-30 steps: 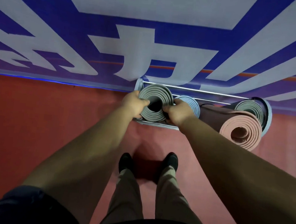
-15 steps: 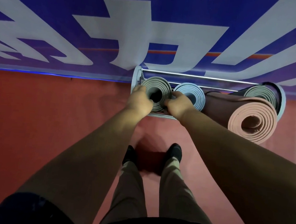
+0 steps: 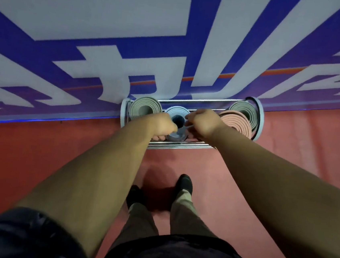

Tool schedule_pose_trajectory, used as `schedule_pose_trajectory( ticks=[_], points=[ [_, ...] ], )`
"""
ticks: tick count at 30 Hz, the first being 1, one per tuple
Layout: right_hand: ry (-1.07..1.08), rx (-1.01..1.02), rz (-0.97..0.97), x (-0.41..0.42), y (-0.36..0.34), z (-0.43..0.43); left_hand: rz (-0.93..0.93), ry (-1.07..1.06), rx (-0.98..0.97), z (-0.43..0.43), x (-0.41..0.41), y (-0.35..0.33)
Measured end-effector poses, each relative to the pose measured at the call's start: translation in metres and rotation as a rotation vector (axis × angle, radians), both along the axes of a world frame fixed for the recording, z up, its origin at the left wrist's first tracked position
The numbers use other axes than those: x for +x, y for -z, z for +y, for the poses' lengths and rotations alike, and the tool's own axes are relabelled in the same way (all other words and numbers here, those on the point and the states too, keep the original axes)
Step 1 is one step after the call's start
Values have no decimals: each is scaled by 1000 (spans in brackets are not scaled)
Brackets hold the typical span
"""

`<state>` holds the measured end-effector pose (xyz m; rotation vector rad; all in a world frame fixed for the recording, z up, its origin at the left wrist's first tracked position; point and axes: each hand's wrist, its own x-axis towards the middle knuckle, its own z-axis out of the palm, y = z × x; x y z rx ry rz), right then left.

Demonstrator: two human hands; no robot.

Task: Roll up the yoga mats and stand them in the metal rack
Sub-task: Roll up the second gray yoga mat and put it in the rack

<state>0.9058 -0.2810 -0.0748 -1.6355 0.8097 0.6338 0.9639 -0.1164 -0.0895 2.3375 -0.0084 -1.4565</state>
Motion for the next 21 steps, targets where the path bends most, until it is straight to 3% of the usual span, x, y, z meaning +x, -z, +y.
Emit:
schedule_pose_trajectory(
  ticks=[5, 10, 13, 18, 21],
  points=[
    [162, 34, -111, -2, -50, -45, 2, 50, -87, -61, -10, -41],
    [-64, -464, -166, -23, -59, -104, 54, -9, -169, -99, -33, -52],
    [-41, -565, -123, -41, -46, -128, 16, -35, -148, -116, -47, -49],
    [-44, -293, -45, -65, -22, -139, -110, -72, -9, -132, -67, -29],
    [-75, -247, -47, -74, -9, -136, -137, -184, -32, -138, -74, -16]
  ],
)
